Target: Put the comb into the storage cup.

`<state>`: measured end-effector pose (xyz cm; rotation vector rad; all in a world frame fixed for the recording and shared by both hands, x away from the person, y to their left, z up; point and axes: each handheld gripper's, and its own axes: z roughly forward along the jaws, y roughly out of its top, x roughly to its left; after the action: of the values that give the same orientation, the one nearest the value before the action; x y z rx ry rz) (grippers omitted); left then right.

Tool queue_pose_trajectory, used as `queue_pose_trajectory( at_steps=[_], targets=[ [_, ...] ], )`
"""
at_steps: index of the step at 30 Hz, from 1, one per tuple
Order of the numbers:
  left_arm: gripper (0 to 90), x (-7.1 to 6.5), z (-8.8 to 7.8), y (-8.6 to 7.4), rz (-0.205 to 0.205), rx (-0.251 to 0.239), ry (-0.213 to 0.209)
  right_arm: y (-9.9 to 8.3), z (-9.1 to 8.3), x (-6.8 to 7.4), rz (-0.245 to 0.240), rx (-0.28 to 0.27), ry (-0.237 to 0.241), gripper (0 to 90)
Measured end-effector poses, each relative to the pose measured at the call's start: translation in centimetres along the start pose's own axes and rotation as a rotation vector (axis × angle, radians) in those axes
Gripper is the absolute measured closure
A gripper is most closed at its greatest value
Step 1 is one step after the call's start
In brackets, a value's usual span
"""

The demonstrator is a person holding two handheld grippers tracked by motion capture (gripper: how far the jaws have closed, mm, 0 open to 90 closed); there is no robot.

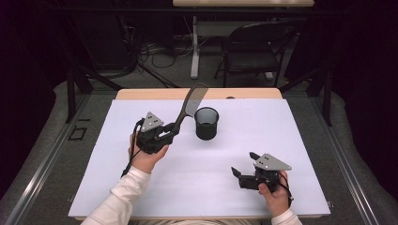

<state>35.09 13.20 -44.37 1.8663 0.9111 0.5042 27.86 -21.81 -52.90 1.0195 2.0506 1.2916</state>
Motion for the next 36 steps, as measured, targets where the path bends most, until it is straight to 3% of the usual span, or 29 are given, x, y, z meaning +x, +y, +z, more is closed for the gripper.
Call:
queue_pose_trajectory(
  at_steps=[26, 36],
  targets=[
    [72.4, -0.6, 0.4, -1.6, 0.007, -0.037, 0.005, 0.0, 0.4, 0.0, 0.027, 0.024, -0.008, 13.8],
    [72.4, -0.8, 0.5, -1.9, 0.005, -0.050, 0.008, 0.2, 0.7, 0.0, 0.062, 0.043, 0.004, 13.1]
  ],
)
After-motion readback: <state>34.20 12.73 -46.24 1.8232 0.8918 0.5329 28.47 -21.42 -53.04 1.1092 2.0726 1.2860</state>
